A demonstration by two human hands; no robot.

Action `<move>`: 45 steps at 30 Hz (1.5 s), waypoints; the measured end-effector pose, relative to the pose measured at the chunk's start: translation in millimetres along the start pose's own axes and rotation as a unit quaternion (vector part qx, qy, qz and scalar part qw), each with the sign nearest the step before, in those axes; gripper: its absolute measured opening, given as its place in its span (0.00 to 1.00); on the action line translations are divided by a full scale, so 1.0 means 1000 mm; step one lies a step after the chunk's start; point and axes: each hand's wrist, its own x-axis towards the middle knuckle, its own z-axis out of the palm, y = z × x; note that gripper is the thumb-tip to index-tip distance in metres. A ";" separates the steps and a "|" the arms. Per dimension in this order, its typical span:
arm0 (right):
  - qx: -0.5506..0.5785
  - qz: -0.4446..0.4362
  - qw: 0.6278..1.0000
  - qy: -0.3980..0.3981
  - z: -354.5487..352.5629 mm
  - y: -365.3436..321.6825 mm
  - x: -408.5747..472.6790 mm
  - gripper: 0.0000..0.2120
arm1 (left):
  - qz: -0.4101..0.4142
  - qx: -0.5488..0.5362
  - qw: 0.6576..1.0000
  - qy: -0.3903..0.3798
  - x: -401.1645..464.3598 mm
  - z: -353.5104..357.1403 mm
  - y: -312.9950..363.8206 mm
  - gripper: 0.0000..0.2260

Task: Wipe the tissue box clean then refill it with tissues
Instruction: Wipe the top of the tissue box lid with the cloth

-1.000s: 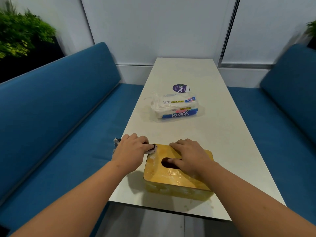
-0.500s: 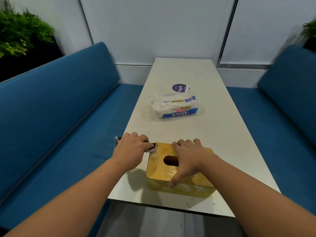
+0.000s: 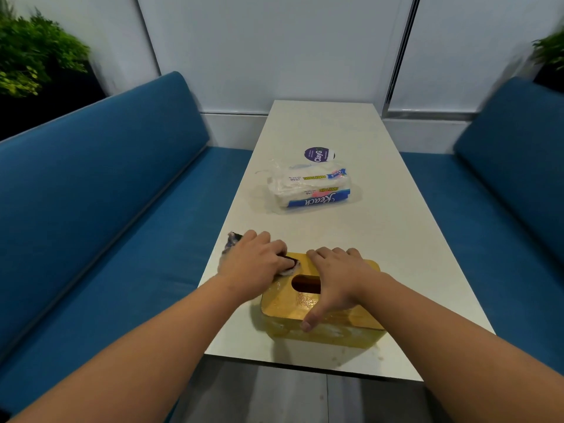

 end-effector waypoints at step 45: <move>-0.001 0.018 1.000 -0.026 -0.003 -0.003 0.000 0.68 | -0.061 0.011 0.996 -0.064 -0.031 -0.015 0.009 0.19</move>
